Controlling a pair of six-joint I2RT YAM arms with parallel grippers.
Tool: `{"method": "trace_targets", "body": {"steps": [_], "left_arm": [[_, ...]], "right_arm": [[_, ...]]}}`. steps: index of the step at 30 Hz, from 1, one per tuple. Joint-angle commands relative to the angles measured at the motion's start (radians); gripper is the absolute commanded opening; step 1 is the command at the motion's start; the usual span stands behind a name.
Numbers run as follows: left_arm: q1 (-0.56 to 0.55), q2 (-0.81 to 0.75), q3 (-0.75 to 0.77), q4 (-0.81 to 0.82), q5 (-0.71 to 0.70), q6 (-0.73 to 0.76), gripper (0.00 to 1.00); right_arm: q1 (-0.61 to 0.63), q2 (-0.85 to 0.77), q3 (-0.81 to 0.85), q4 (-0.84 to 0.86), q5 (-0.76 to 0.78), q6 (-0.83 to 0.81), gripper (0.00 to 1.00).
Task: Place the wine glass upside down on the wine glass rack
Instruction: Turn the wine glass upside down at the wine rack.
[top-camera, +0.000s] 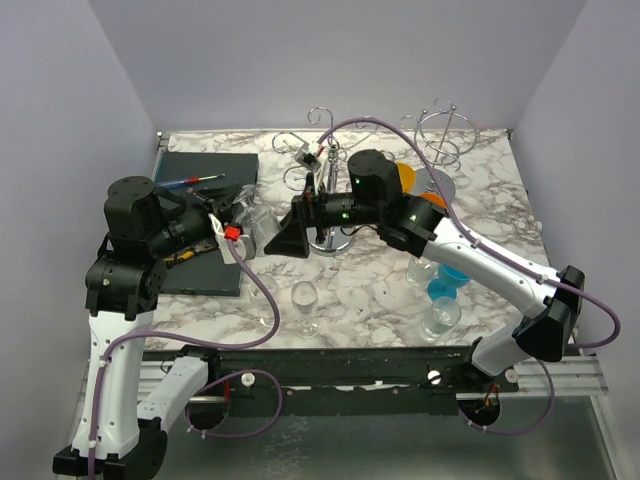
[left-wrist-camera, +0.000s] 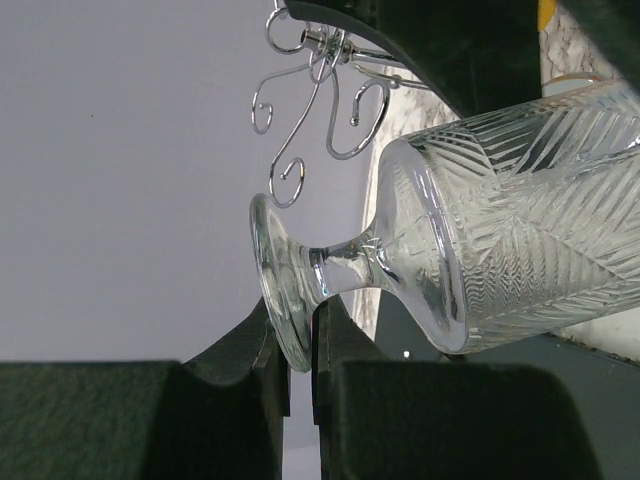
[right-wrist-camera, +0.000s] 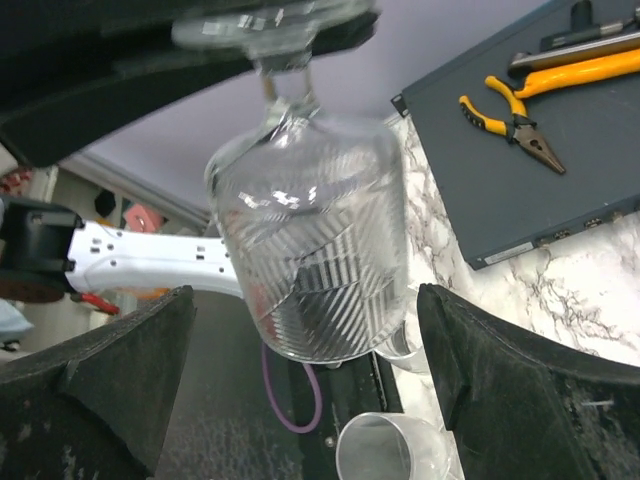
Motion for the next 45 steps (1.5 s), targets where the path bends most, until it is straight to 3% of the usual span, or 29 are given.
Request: {"method": "trace_targets", "body": {"steps": [1,10,16,22,24,29,33,38,40,42,45], "left_arm": [[-0.003,0.005,0.024,0.073,0.068,0.075,0.00],[-0.003,-0.030,-0.007,0.085,0.139,0.175,0.00],[-0.003,-0.035,-0.009,0.085,0.150,0.218,0.00],[-0.002,-0.025,-0.001,0.091,0.152,0.215,0.00],[-0.002,-0.025,-0.001,0.095,0.155,0.216,0.00],[-0.002,-0.024,-0.005,0.098,0.158,0.203,0.02],[-0.003,-0.020,-0.004,0.111,0.152,0.147,0.39],[-0.003,-0.008,0.005,0.137,0.130,0.022,0.69],[-0.003,-0.005,0.009,0.140,0.115,-0.030,0.91],[-0.002,0.000,0.007,0.144,0.095,-0.077,0.99],[-0.003,0.023,0.011,0.150,0.052,-0.178,0.99]], "right_arm": [[0.039,-0.046,-0.098,0.212,0.014,-0.081,1.00],[0.058,-0.013,-0.145,0.367,0.095,-0.133,1.00],[0.063,0.009,-0.167,0.405,0.061,-0.113,0.86],[0.072,0.011,-0.201,0.443,0.047,-0.104,0.90],[0.074,0.013,-0.199,0.447,0.073,-0.104,0.82],[0.074,-0.046,-0.287,0.551,0.178,-0.100,0.44],[0.075,-0.117,-0.394,0.622,0.280,-0.110,0.35],[0.074,-0.208,-0.516,0.626,0.384,-0.127,0.29],[0.074,-0.252,-0.568,0.623,0.432,-0.126,0.26],[0.074,-0.293,-0.622,0.626,0.481,-0.122,0.24],[0.073,-0.352,-0.687,0.625,0.555,-0.119,0.22]]}}
